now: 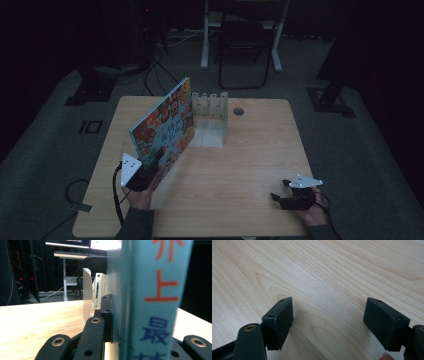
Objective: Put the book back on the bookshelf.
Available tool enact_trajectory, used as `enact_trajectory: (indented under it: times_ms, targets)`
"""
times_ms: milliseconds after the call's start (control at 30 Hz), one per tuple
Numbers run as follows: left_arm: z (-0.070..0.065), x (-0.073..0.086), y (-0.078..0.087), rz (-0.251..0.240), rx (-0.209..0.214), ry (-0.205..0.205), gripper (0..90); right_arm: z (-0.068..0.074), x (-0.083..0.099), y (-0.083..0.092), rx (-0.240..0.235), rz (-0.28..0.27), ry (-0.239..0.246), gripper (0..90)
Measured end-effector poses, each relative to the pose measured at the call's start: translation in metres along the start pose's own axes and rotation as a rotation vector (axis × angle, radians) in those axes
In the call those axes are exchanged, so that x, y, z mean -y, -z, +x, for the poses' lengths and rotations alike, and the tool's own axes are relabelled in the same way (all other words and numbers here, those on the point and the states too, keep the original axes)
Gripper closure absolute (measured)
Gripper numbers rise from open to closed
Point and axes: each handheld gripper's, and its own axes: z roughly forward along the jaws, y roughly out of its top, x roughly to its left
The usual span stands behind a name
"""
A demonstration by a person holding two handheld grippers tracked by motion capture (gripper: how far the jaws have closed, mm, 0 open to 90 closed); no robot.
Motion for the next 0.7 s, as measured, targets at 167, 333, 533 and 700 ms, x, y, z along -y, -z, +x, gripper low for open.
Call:
enact_trajectory:
  times_ms: [167,333,533,700]
  targets:
    - [0.000,0.002,-0.004,0.006,-0.010,-0.013,81.1,0.000,0.000,0.000,0.001,0.000,-0.001,23.4]
    - [0.000,0.003,-0.005,0.004,-0.012,-0.012,81.1,0.000,0.000,0.000,0.001,0.000,0.000,23.4]
    - [0.000,0.003,-0.009,0.003,-0.020,-0.015,81.1,0.000,0.000,0.000,0.001,0.000,0.000,23.4]
    - [0.001,0.003,-0.013,0.003,-0.026,-0.012,81.1,0.000,0.000,0.000,0.001,0.000,0.000,23.4]
